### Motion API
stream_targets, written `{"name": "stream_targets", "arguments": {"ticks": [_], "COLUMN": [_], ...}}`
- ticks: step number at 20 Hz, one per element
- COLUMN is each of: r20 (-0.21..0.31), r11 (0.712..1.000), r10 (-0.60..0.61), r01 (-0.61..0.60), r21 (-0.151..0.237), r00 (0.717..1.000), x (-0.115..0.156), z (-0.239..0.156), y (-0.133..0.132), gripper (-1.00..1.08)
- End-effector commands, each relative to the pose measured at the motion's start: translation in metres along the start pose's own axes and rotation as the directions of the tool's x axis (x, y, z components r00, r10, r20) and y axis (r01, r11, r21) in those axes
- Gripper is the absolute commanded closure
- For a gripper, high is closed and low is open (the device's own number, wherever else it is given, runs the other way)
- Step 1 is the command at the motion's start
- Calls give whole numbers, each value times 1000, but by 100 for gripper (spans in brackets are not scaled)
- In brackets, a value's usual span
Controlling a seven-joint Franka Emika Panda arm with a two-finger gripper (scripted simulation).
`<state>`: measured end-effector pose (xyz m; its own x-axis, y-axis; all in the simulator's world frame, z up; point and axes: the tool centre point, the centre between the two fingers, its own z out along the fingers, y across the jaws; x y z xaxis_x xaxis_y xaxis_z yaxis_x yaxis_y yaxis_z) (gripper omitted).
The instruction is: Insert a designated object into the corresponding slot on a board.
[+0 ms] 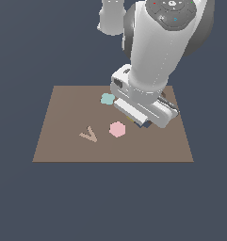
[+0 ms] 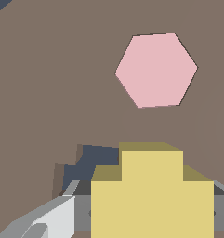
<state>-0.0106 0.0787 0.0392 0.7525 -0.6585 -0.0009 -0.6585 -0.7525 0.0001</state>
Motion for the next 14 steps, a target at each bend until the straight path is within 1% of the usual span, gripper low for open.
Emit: {"name": "stream_targets", "arguments": {"ticks": [1,8,14], "r20": [0,0,0], "r11": [999,997,996], "r10": [32,81,85], "r01": [-32,-81,-85], "r21": [0,0,0], "r00": [999,997,996], "x": [-2,-6,-6], "z": [-1,-2,-1], "y": [-11,-29,-31], "gripper": [108,108,108]}}
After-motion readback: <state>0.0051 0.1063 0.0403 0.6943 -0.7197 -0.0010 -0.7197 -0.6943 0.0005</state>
